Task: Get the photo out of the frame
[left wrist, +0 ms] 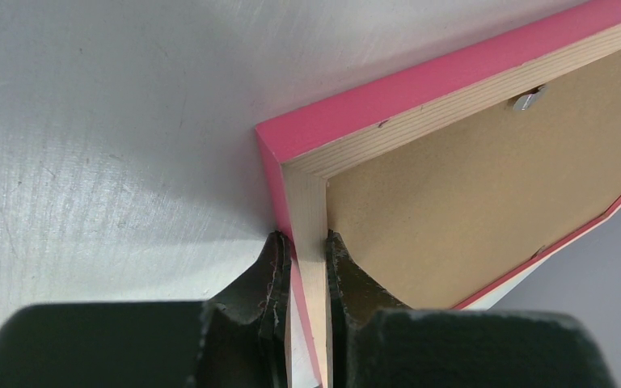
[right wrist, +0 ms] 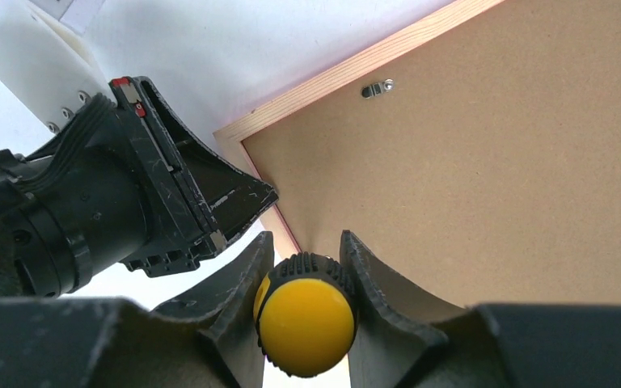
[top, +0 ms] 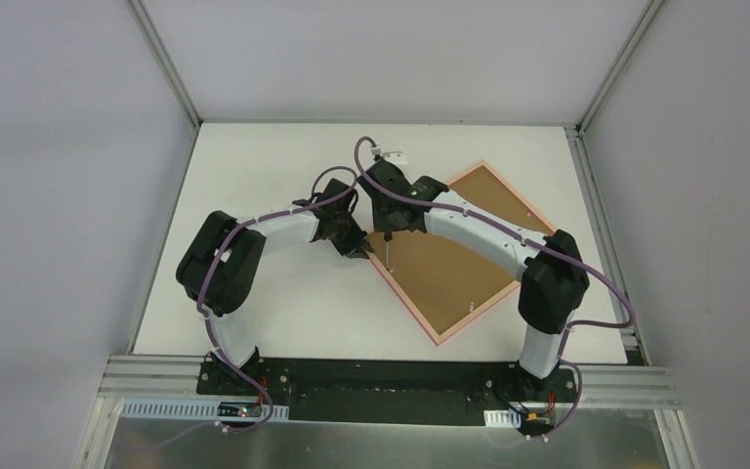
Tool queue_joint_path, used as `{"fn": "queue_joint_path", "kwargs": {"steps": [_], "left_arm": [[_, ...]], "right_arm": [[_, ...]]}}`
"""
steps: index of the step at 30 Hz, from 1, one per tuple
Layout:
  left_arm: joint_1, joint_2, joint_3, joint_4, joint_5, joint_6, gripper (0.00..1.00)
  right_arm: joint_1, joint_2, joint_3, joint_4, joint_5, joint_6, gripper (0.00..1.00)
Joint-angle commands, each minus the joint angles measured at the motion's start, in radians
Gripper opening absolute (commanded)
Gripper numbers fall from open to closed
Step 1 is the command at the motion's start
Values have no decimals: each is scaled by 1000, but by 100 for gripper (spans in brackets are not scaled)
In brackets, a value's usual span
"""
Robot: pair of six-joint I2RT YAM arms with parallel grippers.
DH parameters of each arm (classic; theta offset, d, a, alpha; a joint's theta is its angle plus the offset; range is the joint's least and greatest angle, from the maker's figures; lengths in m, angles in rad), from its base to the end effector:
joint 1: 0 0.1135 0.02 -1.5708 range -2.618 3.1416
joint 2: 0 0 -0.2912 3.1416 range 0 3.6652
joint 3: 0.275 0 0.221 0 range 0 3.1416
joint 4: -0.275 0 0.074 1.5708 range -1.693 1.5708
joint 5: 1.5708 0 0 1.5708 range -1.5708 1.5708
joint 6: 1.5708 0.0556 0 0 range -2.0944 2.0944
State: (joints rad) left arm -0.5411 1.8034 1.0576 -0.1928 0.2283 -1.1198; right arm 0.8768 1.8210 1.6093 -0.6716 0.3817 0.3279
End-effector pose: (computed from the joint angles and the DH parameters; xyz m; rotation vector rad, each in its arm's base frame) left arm 0.3019 -0.1961 0.1932 -0.6848 2.6613 -0.8754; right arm 0.2669 0.2884 0.3125 -0.4840 2.3231 0.1032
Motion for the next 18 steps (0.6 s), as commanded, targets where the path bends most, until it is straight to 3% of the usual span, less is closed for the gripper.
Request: {"fn": "queue_joint_path", "kwargs": {"steps": [1, 18], "left_arm": [[1, 22, -10, 5, 43, 1, 0], [9, 27, -17, 0, 31, -8, 0]], "right_arm": [[10, -25, -19, 18, 22, -25, 0], [42, -55, -60, -16, 122, -105, 0]]}}
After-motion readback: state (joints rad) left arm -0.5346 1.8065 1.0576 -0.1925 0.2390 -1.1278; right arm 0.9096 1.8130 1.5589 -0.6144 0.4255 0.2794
